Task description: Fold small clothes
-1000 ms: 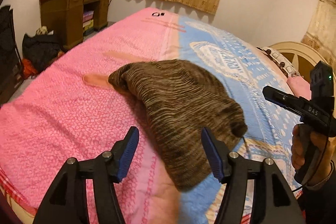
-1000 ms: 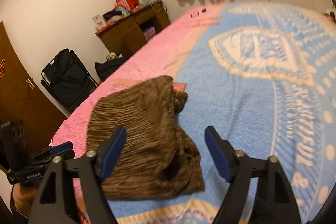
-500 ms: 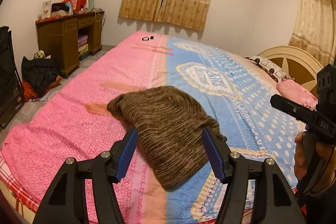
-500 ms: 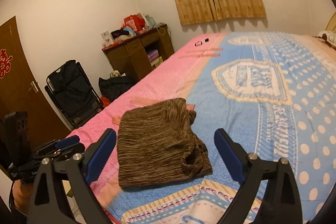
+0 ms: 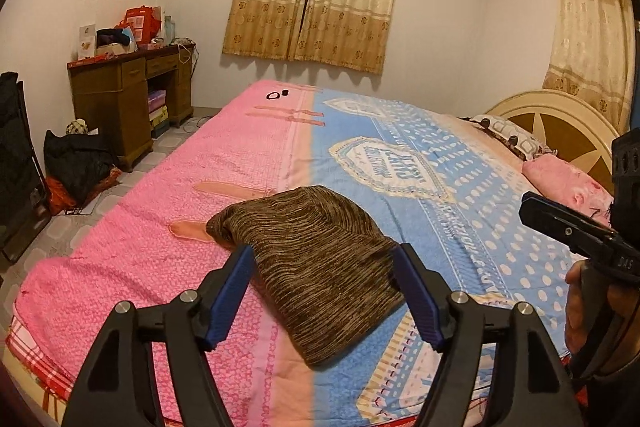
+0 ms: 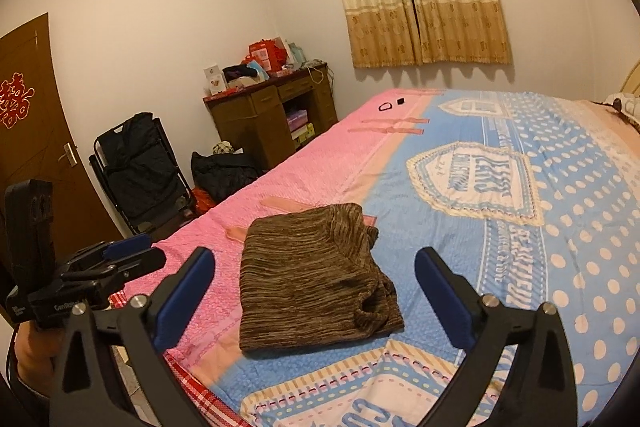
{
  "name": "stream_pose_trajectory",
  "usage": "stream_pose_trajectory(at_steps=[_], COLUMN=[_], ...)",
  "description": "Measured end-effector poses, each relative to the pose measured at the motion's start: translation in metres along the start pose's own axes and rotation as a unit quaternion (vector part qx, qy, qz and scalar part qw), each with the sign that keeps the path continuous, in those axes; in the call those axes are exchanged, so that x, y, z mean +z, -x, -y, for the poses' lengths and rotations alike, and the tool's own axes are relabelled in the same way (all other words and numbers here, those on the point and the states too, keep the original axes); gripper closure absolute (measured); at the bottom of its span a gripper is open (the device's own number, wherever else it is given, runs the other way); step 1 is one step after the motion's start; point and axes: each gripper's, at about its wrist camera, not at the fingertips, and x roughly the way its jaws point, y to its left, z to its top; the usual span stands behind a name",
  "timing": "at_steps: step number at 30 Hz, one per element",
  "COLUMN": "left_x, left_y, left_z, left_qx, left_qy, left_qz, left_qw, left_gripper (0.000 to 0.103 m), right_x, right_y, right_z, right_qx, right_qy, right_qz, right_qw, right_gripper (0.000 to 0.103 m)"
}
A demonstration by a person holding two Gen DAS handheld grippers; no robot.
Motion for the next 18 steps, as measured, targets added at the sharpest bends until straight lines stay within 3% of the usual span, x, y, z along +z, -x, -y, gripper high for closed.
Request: stream_pose_trajectory(at_steps=[5,9,11,18], left_x=[0.002,0.004,0.007,0.013], left_y=[-0.001,0.006,0.011,0.022], left_z=[-0.002,-0.003,-0.001,0.000], left_qx=[0.019,0.035,0.042,0.059], left_qy=[0.011,0.009,0.001,-0.002], left_qz=[-0.017,-0.004,0.007,0.036], left_qw=[0.9996,0.9993,0.9991,0.9976], left_gripper=[0.028,0.023,0.012,0.006], right_x=[-0.001,-0.002,-0.001,0.001], right_y=[0.005,0.010,0.012,0.016], right_z=[-0.003,-0.004,-0.005,-0.002], right_qx=[-0.008,-0.010,-0.011,-0.012], right_qy=[0.011,0.016,0.017,0.014], right_qz=[0.007,0.011,0.015,0.023], right_qw=[1.000,1.000,1.000,1.000], right_gripper=[0.000,0.000,0.000,0.000])
